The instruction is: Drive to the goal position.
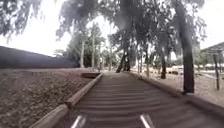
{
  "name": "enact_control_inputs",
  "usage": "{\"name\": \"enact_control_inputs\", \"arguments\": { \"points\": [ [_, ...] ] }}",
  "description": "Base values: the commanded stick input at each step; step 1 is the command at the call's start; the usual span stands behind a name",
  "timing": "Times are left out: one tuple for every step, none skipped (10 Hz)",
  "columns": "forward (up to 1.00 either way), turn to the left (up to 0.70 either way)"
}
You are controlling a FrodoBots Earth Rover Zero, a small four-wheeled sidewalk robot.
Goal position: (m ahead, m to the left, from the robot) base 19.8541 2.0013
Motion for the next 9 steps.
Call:
{"name": "enact_control_inputs", "arguments": {
  "points": [
    [1.0,0.0],
    [1.0,0.0],
    [1.0,0.0],
    [1.0,0.0],
    [1.0,0.0],
    [1.0,0.0],
    [1.0,0.0],
    [1.0,0.0],
    [1.0,0.0]
  ]
}}
